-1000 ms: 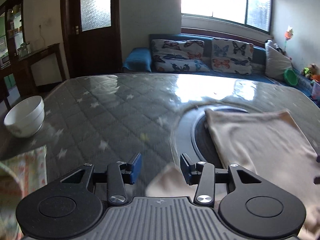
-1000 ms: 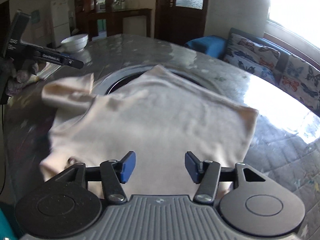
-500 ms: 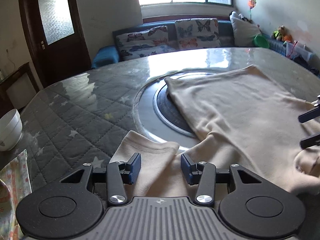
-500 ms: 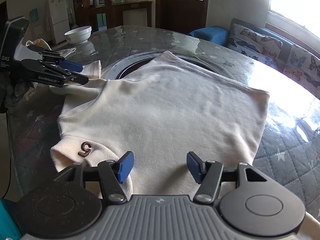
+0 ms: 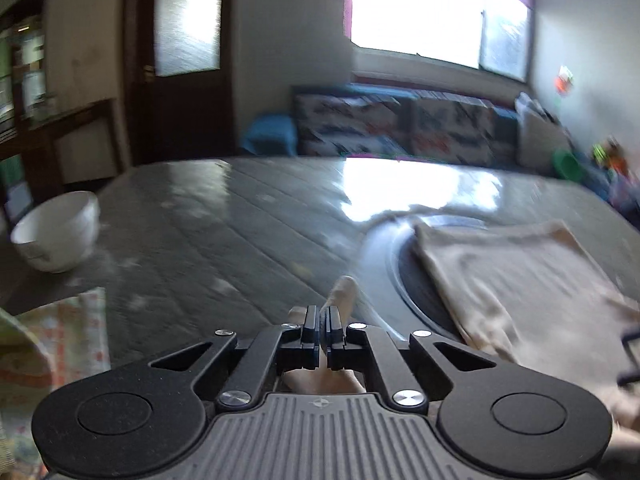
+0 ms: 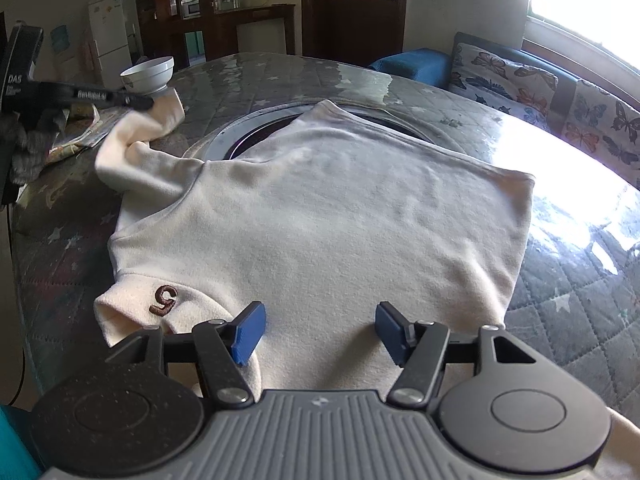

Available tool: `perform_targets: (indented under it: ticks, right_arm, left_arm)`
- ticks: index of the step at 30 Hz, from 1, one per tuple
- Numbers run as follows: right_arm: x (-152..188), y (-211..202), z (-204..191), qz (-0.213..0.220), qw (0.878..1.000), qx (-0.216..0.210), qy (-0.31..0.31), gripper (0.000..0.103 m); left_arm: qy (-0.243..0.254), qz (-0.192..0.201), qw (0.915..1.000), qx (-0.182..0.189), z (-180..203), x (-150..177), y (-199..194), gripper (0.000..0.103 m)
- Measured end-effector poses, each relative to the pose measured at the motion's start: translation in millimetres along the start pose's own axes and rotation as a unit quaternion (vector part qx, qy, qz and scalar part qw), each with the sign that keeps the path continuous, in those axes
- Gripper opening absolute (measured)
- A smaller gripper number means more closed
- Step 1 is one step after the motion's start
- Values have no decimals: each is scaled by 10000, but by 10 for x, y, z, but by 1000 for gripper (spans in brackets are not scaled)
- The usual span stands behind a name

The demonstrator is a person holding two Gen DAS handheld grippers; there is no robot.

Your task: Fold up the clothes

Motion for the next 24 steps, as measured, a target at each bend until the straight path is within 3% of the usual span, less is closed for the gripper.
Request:
perform_targets:
  ticks: [5, 8, 16, 21, 22, 24]
  right_arm:
    - [6, 4, -1, 4, 10000, 5, 8, 64]
    - [6, 7, -4, -2, 10000, 8, 6, 65]
    - [5, 18, -7, -13, 10000, 19, 17, 68]
    - [6, 21, -19, -16, 10000, 42, 17, 69]
    - [5, 22, -17, -18, 10000, 41, 21, 69]
    - [2, 23, -15, -22, 10000, 39, 29, 69]
  left_arm:
    - [-818, 388, 9956, -223, -352, -57, -76, 3]
    - [-1073, 303, 9933, -314, -504, 19, -64, 3]
    - [-827, -742, 9902, -847, -751, 453, 33, 5]
    - [-799, -757, 9891, -973, -762, 398, 9, 7]
    - [-789, -686, 9904, -901, -729, 350, 8, 10]
    - [-618, -608, 9934, -745, -614, 264, 49, 30]
Point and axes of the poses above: each gripper's, at about its wrist camera, not at the fingertips, and y roughly the way its jaws point, z to its right, x to its underside, the point moved 7 cm from there along y, roughly the way its jaws point, and after that the axes turned 11 degrees about -x, right-handed, at the moved point
